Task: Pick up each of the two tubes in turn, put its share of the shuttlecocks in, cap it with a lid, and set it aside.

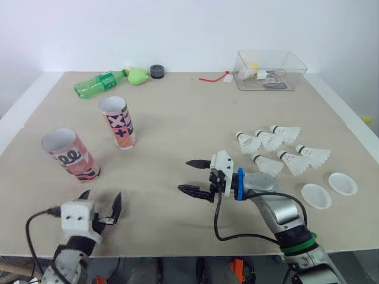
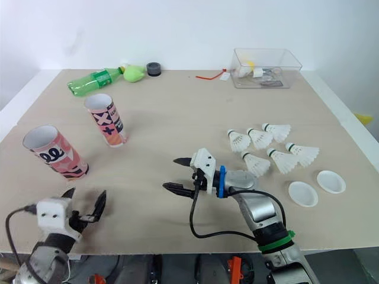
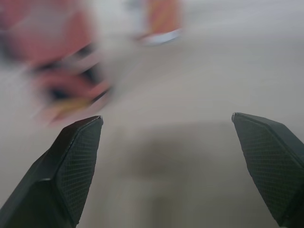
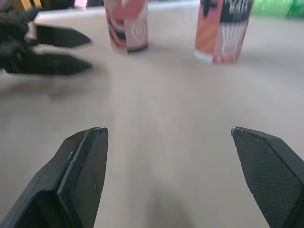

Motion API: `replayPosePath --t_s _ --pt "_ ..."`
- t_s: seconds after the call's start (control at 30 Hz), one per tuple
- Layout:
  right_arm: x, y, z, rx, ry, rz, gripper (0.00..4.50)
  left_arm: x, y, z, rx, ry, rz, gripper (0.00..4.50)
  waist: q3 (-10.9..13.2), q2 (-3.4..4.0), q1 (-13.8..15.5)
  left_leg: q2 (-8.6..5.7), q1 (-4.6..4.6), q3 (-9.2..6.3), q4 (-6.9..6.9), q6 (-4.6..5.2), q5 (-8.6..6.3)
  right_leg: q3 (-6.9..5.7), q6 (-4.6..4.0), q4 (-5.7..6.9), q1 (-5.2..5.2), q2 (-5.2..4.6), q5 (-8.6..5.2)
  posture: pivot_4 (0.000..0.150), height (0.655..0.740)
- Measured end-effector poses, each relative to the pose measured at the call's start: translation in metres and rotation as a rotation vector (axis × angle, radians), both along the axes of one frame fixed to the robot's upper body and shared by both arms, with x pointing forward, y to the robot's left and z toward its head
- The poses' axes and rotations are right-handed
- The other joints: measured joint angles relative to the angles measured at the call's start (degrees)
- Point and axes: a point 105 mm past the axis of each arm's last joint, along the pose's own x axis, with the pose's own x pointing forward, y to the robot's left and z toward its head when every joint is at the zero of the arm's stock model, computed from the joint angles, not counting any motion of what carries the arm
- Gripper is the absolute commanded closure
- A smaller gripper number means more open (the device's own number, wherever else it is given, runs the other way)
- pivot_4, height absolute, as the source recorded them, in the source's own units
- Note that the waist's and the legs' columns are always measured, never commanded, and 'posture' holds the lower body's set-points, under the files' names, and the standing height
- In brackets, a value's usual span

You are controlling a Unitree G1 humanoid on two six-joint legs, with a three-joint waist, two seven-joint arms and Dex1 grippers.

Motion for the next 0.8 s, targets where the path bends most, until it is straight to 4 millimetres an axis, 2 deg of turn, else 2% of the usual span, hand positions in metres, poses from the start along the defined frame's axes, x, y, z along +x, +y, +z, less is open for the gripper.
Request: replayPosePath --t_s 0.1,0.23,0.43,0.7,0.8 --pt "0.003 -0.003 -0.001 -0.023 -0.004 0.022 0.06 -0.002 0.008 -0.002 -0.029 -0.005 0.073 0.00 0.01 -0.02 -0.03 0.07 0.02 -0.06 0.00 0.02 0.01 -0.04 -0.08 0.02 -0.01 0.12 -0.03 0.150 0.7400" --pt "0.009 -0.007 0.001 -0.048 -0.020 0.043 0.06 0.009 0.018 -0.004 -0.064 -0.023 0.104 0.00 0.01 -0.03 -0.10 0.18 0.03 -0.12 0.00 0.03 0.02 -0.03 -0.15 0.05 -0.02 0.48 0.02 0.150 0.7400" --pt "0.011 -0.007 0.006 -0.053 -0.041 0.055 0.06 0.032 0.031 0.001 -0.097 -0.057 0.092 0.00 0.01 -0.03 -0.18 0.22 0.01 -0.14 -0.03 0.02 0.01 -0.02 -0.06 0.07 -0.03 0.54 0.09 0.150 0.7400" --pt "0.012 -0.012 0.004 -0.061 -0.038 0.035 0.06 0.044 0.054 0.006 -0.054 -0.051 0.068 0.00 0.00 -0.05 -0.19 0.20 0.02 -0.08 -0.03 0.01 0.01 -0.01 -0.26 0.07 -0.03 0.42 0.26 0.150 0.7400" --pt "0.012 -0.013 0.002 -0.059 -0.034 0.025 0.06 0.054 0.061 0.008 -0.035 -0.040 0.042 0.00 0.00 -0.07 -0.16 0.25 0.02 -0.12 -0.03 -0.03 0.04 -0.06 -0.36 0.07 -0.04 0.46 0.30 0.150 0.7400"
